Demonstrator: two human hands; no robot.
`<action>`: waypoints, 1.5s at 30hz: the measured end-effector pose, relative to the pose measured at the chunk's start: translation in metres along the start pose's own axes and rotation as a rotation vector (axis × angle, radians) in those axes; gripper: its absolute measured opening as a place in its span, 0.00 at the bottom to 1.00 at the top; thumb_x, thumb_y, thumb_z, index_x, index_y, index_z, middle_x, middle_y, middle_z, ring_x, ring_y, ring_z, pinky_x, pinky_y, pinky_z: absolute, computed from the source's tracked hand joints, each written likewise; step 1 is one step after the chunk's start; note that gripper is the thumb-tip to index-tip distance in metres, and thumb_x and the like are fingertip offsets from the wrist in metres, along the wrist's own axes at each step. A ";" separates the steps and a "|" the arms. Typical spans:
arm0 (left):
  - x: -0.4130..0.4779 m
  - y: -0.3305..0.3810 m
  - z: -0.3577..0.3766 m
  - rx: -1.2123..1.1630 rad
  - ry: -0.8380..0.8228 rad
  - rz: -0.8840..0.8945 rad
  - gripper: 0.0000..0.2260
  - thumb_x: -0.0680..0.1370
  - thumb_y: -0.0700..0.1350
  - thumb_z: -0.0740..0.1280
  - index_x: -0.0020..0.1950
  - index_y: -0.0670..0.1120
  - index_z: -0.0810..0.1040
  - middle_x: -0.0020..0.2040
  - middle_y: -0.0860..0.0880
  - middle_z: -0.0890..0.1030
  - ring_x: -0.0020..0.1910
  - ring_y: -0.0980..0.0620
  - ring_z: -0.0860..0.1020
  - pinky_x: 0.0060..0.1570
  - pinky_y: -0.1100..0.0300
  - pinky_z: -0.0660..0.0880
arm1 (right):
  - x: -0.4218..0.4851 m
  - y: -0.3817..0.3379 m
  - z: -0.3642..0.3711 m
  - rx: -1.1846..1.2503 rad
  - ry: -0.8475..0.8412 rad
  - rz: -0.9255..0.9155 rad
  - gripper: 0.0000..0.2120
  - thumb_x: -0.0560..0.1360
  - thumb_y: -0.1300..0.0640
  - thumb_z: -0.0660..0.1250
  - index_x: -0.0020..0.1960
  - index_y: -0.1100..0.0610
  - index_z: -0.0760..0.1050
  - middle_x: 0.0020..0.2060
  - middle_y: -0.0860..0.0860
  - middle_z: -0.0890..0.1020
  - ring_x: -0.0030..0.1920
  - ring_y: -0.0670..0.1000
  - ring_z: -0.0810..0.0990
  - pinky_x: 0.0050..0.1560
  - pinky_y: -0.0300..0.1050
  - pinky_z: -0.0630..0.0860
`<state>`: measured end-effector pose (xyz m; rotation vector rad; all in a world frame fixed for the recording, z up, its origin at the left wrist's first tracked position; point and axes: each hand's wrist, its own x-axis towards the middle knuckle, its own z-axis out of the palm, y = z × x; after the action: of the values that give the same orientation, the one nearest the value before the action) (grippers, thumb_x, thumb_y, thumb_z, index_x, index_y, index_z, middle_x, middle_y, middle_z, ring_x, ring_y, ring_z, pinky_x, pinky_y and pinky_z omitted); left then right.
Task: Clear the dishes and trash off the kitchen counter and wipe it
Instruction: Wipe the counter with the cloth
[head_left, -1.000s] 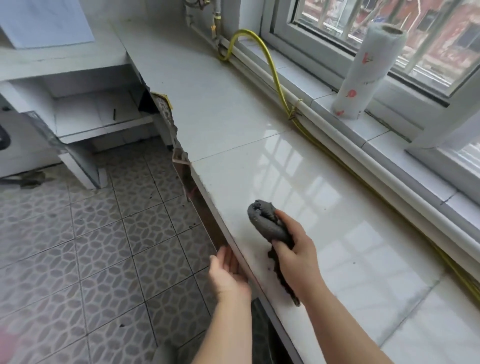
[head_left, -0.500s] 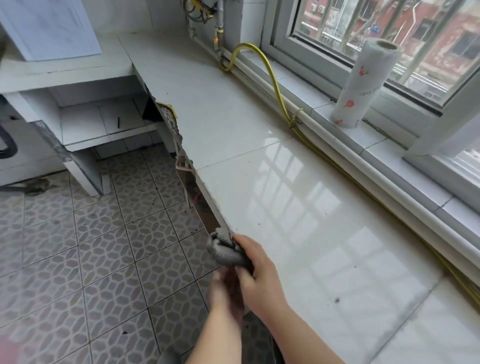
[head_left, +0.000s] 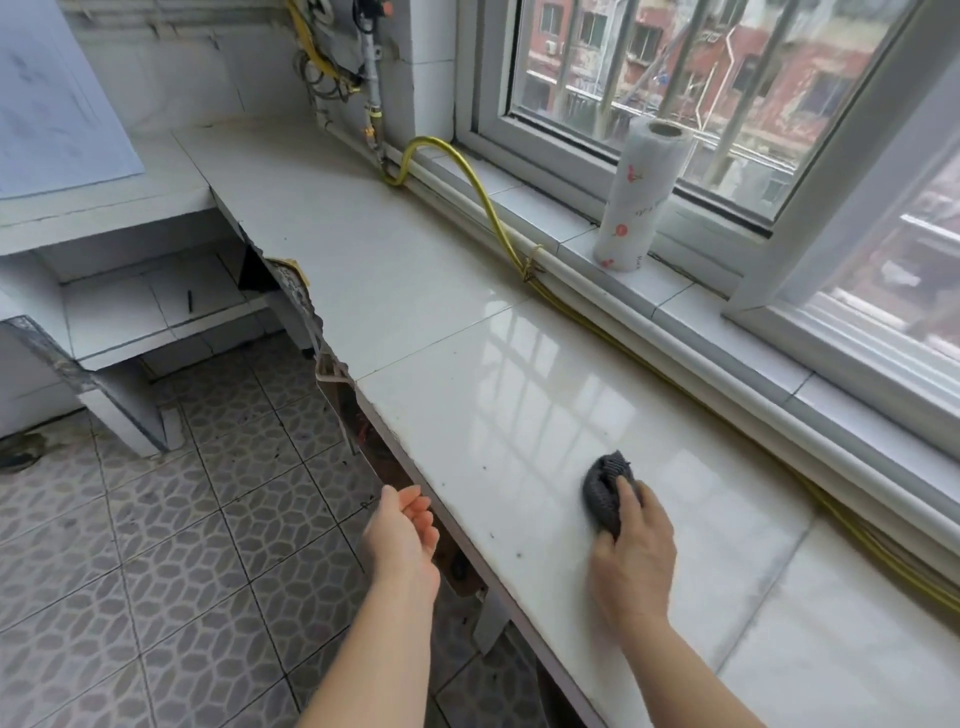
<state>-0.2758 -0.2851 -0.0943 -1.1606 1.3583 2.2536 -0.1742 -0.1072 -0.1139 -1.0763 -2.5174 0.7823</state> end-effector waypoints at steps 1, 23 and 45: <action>-0.003 0.001 0.005 0.028 -0.007 0.011 0.15 0.81 0.50 0.59 0.46 0.42 0.79 0.39 0.48 0.77 0.33 0.55 0.71 0.31 0.63 0.67 | -0.003 -0.012 0.007 0.023 -0.044 -0.054 0.29 0.68 0.70 0.65 0.69 0.61 0.70 0.68 0.58 0.70 0.68 0.59 0.68 0.71 0.49 0.60; 0.067 0.109 0.018 0.257 -0.090 0.031 0.15 0.82 0.49 0.59 0.45 0.43 0.79 0.38 0.48 0.77 0.32 0.55 0.70 0.31 0.63 0.67 | 0.003 -0.158 0.119 0.007 -0.022 -0.115 0.26 0.71 0.62 0.63 0.69 0.57 0.70 0.68 0.55 0.71 0.69 0.57 0.68 0.71 0.48 0.61; 0.162 0.213 0.015 0.303 -0.121 -0.013 0.14 0.82 0.49 0.59 0.48 0.42 0.80 0.39 0.47 0.78 0.32 0.54 0.71 0.30 0.62 0.68 | 0.058 -0.257 0.192 -0.018 -0.043 -0.115 0.26 0.72 0.62 0.64 0.70 0.59 0.69 0.69 0.55 0.70 0.70 0.56 0.66 0.71 0.44 0.58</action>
<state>-0.5115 -0.4119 -0.0795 -0.9139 1.5687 1.9841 -0.4496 -0.2821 -0.1159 -0.9195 -2.6001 0.7600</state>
